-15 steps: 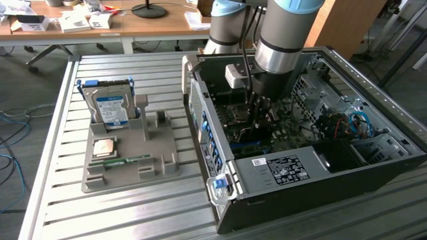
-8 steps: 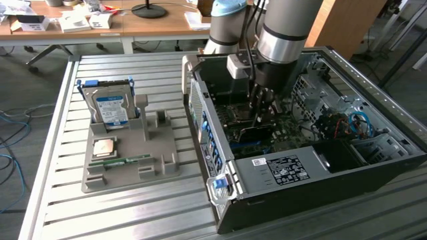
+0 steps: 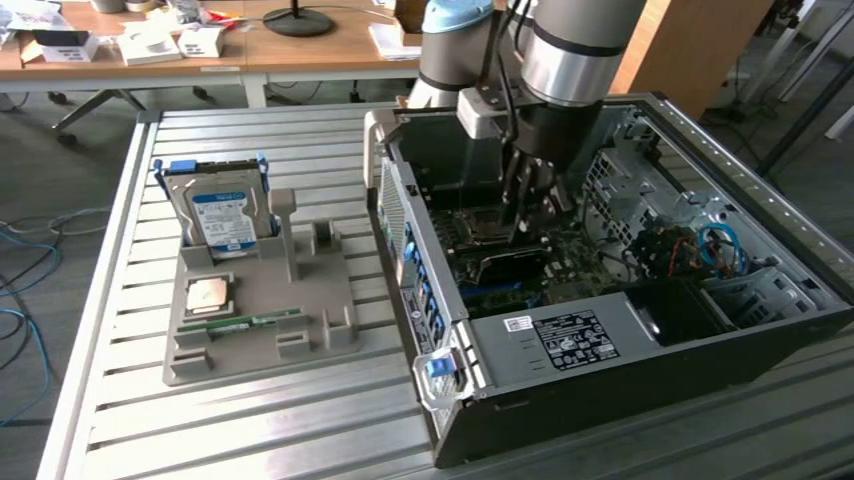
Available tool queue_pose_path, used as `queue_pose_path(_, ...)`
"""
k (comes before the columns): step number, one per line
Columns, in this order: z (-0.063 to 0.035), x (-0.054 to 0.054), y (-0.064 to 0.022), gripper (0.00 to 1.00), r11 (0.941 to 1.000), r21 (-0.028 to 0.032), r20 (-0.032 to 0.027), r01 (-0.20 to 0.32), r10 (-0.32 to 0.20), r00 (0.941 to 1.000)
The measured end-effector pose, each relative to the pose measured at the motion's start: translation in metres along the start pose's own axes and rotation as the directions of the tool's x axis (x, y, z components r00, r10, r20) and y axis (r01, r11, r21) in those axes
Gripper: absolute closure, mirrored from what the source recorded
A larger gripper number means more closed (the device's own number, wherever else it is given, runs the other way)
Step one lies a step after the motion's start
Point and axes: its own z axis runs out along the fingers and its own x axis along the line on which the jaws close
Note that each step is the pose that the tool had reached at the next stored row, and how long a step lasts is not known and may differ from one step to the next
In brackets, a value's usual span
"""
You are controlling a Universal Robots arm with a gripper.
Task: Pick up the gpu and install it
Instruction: 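Insert the gpu into the slot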
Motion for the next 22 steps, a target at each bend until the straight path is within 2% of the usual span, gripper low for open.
queue_pose_path(9, -0.0157, 0.0, -0.0003, 0.66, 1.0, 0.0, 0.0, 0.0, 0.0, 1.0)
queue_pose_path(17, -0.0174, 0.0, -0.0004, 0.66, 1.0, -0.0002, 0.0, 0.0, 0.0, 1.0)
queue_pose_path(22, -0.0233, 0.0, -0.0006, 0.66, 1.0, -0.0013, 0.0, 0.0, 0.0, 1.0)
